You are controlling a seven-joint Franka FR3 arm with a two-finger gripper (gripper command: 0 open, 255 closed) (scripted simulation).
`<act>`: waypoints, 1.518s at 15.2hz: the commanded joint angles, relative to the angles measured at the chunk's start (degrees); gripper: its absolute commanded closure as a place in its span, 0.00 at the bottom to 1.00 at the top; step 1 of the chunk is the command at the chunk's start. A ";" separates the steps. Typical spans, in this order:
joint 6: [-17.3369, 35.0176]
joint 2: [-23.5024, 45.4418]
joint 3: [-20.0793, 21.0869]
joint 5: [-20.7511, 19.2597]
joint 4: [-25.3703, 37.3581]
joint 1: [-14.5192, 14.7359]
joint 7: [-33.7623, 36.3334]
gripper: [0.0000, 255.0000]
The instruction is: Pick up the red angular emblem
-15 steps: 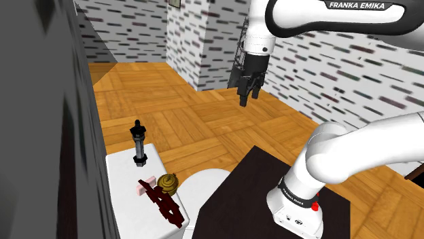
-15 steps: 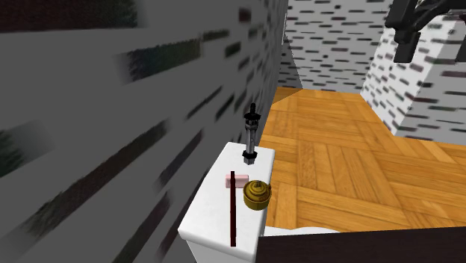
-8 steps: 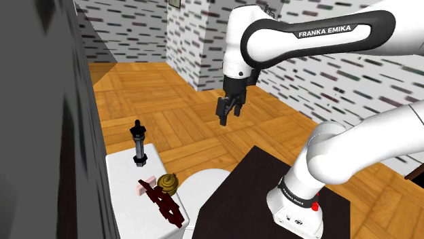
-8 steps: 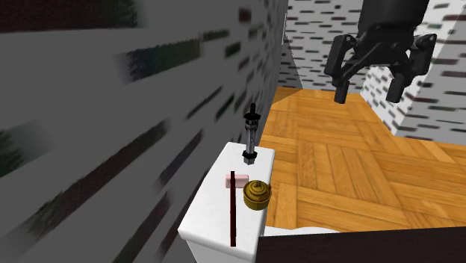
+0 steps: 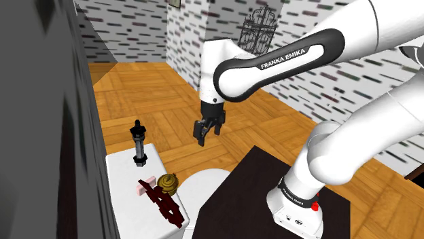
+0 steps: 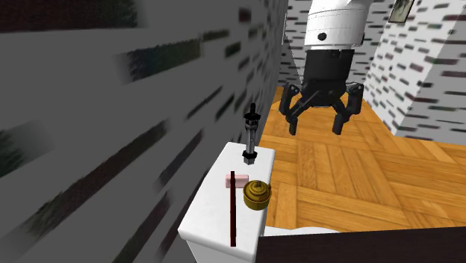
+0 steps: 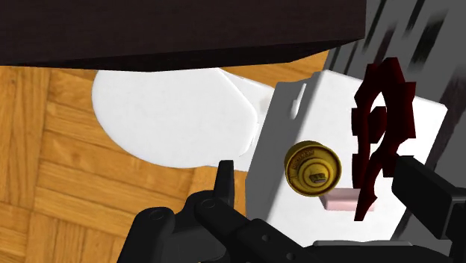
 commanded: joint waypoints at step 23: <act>29.11 54.36 1.60 -18.02 26.09 10.77 26.32 0.00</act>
